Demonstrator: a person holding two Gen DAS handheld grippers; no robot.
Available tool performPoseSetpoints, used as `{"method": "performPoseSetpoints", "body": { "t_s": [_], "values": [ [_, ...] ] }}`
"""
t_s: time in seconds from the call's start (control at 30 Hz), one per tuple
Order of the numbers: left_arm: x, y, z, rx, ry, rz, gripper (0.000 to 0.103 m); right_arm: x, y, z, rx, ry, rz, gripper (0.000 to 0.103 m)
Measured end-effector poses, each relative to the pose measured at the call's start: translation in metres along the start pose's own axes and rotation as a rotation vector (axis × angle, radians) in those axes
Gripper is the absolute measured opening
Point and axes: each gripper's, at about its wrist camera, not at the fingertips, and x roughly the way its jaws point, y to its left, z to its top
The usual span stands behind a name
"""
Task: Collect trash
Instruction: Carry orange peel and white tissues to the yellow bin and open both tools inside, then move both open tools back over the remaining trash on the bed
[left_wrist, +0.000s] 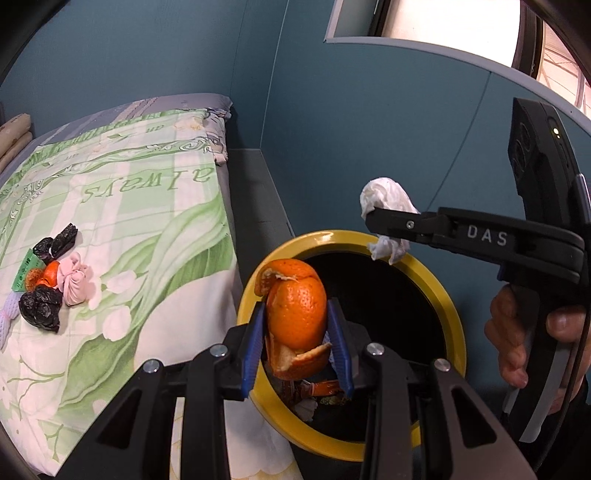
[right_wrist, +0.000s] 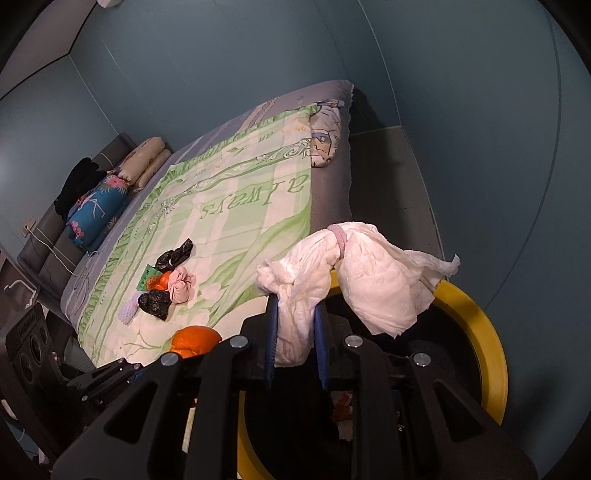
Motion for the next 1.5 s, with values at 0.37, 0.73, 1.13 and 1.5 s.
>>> {"method": "performPoseSetpoints", "body": {
  "t_s": [0.37,0.73,1.13,1.5],
  "values": [
    [0.010,-0.005,-0.006,0.004,0.042,-0.026,0.040,-0.003,-0.019,0.002,0.055,-0.006,0.020,0.036],
    [-0.011,0.006,-0.003,-0.038,-0.026,0.001,0.063,-0.019,-0.025,0.008,0.081,-0.056,0.043,0.045],
    [-0.045,0.048,0.006,-0.106,-0.115,0.086,0.076,-0.032,0.008,0.013,0.000,-0.116,0.101,0.052],
    [-0.085,0.110,0.004,-0.198,-0.195,0.186,0.082,-0.010,0.073,0.026,-0.128,-0.113,0.149,0.058]
  ]
}}
